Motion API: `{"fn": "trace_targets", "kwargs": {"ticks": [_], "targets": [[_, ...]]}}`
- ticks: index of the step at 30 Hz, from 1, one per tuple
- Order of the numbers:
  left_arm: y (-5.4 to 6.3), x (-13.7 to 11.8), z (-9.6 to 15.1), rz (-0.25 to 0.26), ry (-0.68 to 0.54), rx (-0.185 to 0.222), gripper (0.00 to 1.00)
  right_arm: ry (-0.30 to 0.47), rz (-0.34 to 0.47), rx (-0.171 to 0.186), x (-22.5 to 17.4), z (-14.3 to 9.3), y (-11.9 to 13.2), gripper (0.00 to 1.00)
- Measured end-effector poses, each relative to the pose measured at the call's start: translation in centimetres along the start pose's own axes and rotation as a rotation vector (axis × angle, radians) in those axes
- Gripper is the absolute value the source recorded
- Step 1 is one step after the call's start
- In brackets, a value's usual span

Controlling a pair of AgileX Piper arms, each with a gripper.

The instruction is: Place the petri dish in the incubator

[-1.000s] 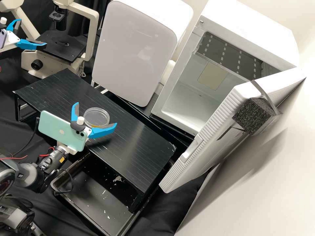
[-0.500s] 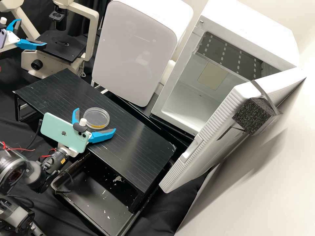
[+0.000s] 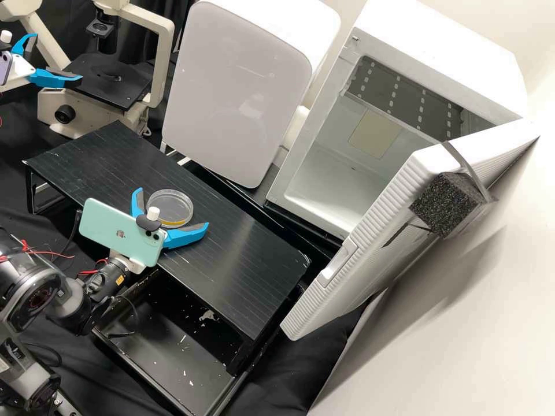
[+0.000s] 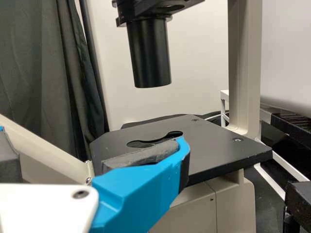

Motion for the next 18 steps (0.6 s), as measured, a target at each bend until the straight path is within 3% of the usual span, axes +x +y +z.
{"fn": "trace_targets", "kwargs": {"ticks": [18], "targets": [[0.0,0.0,0.0,0.0,0.0,0.0,1.0,0.02,-0.019,-0.009,0.0,-0.2,-0.19,0.0]]}}
